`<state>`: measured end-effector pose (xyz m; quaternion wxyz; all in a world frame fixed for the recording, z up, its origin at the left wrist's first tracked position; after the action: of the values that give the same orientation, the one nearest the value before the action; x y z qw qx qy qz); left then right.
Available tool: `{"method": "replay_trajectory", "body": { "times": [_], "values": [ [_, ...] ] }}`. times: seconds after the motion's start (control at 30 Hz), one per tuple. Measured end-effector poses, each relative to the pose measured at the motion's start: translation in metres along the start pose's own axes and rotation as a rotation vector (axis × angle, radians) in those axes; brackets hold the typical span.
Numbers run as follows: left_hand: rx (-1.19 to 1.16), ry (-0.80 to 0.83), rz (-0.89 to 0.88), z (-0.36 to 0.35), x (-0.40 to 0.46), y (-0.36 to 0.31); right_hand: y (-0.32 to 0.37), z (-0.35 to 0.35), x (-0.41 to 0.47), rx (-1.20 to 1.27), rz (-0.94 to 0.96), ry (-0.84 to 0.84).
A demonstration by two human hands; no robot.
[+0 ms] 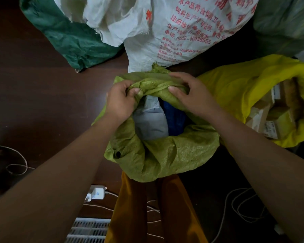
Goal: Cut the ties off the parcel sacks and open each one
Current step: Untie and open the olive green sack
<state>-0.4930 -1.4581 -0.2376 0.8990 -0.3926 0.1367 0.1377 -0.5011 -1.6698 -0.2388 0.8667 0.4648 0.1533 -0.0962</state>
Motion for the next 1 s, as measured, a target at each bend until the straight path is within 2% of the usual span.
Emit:
{"method": "replay_trajectory", "body": {
  "times": [0.1,0.2,0.27,0.37,0.43,0.5,0.63,0.7,0.77,0.87,1.0],
  "values": [
    [-0.082,0.077,0.071,-0.002,0.002,-0.002,0.021,-0.005,-0.005,-0.204,0.274,-0.026],
    [-0.183,0.162,0.175,-0.005,0.004,-0.003,0.041,-0.026,-0.005,-0.422,0.561,0.046],
    [-0.235,0.185,0.251,-0.006,0.006,0.002,0.044,-0.041,-0.003,-0.453,0.644,0.114],
    [-0.315,0.166,0.375,-0.005,0.003,0.017,0.039,-0.051,0.003,-0.308,0.549,0.213],
    [-0.388,0.129,0.427,-0.004,-0.003,0.022,0.039,-0.049,0.006,-0.229,0.475,0.197],
    [-0.357,0.059,0.378,0.001,-0.009,0.021,0.042,-0.044,0.007,-0.177,0.432,0.151],
    [0.098,-0.099,0.087,0.022,-0.022,0.006,0.039,-0.035,0.015,-0.093,0.25,0.086],
    [0.306,-0.144,0.019,0.025,-0.033,-0.005,0.034,-0.031,0.018,-0.086,0.154,0.057],
    [0.442,-0.103,0.027,0.019,-0.042,-0.008,0.03,-0.03,0.019,-0.042,0.068,0.029],
    [0.302,0.012,0.159,0.011,-0.045,0.003,0.025,-0.03,0.019,0.06,-0.048,-0.022],
    [0.089,-0.026,0.164,0.026,-0.025,0.006,0.024,-0.026,0.015,0.216,-0.175,-0.092]
  ]
}}
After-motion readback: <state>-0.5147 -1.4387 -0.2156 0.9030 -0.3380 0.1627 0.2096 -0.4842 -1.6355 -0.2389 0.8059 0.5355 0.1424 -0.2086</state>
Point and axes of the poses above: each hand's wrist, its own x-axis towards the middle knuckle, its own z-axis out of the back of the hand, y = z × x, the point moved 6 cm from there along x, towards the middle knuckle, and after that the axes turned 10 degrees about -y, right-handed, at the moved point
